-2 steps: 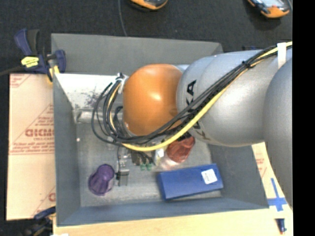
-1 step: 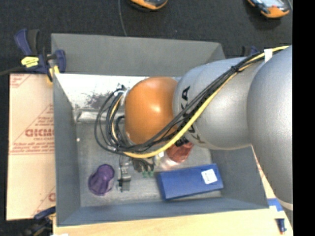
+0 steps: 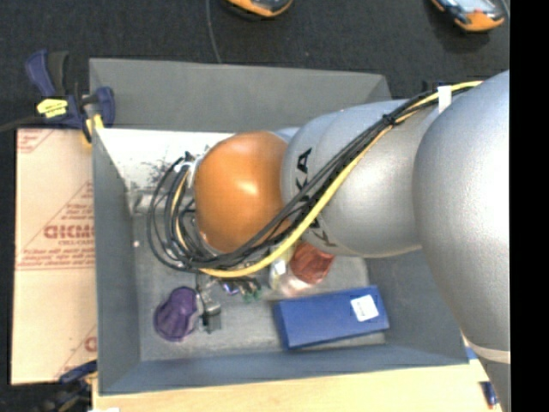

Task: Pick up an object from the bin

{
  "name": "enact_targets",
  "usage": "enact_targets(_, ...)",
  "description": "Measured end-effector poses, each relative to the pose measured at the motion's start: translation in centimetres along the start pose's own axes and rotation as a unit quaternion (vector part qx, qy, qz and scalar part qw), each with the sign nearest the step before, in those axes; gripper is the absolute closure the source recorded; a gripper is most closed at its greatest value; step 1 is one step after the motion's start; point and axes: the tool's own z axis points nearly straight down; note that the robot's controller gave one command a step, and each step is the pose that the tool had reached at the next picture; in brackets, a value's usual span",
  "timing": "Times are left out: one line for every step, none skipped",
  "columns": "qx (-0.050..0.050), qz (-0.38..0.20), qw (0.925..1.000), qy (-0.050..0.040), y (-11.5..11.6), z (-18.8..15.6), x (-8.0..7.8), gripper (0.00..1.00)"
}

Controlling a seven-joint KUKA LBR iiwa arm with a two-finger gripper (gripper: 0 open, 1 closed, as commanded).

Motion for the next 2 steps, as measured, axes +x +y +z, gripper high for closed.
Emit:
enact_targets(-0.001,-0.044,0.9990,-0.0027,1.5,3.3,1.1,0.00)
enact_targets(-0.001,-0.036,0.9993,0.0019,1.9,6.2,2.1,0.00)
